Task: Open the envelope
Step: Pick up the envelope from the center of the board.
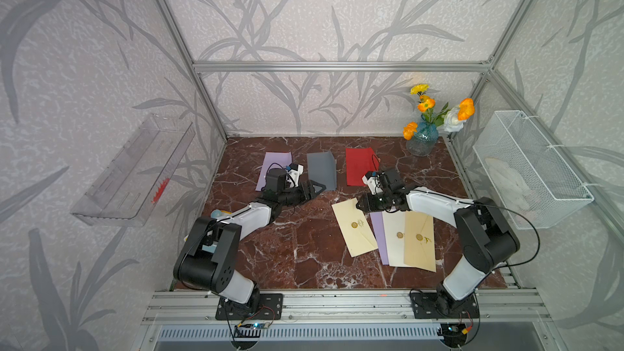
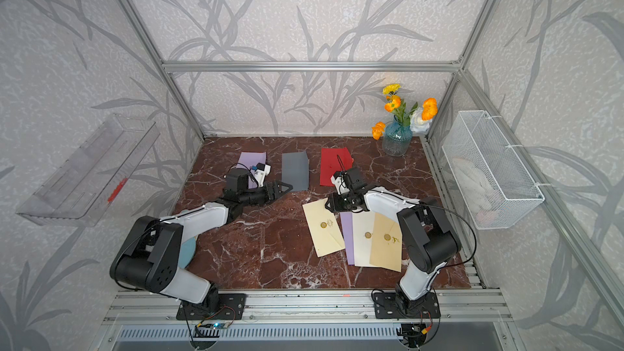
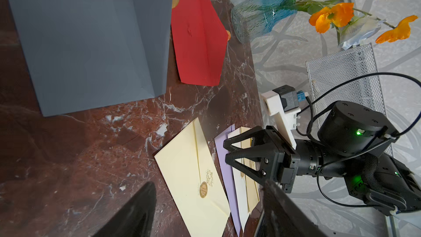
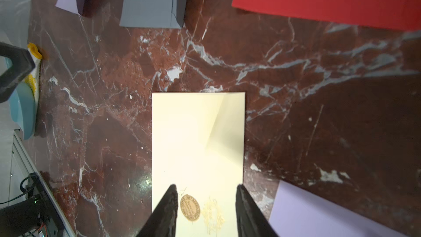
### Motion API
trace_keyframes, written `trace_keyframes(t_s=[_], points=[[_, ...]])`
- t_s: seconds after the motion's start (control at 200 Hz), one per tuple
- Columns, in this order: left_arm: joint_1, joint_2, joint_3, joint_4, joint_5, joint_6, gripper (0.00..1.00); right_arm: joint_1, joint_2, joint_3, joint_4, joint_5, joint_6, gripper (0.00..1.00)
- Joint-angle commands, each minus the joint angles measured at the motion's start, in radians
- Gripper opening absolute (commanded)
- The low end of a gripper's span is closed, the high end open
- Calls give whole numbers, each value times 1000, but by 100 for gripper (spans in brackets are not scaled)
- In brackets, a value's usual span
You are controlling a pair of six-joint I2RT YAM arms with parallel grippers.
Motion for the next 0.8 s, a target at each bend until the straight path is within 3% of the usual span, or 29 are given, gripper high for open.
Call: trace_keyframes(t_s=[0.0,0.795], points=[[-14,19,-18,-4,22,-19,74,3,-48,-30,10,19,17,43],[-39,69,-73,-35,44,-55,71,44,-10,-128,10,0,17,43]])
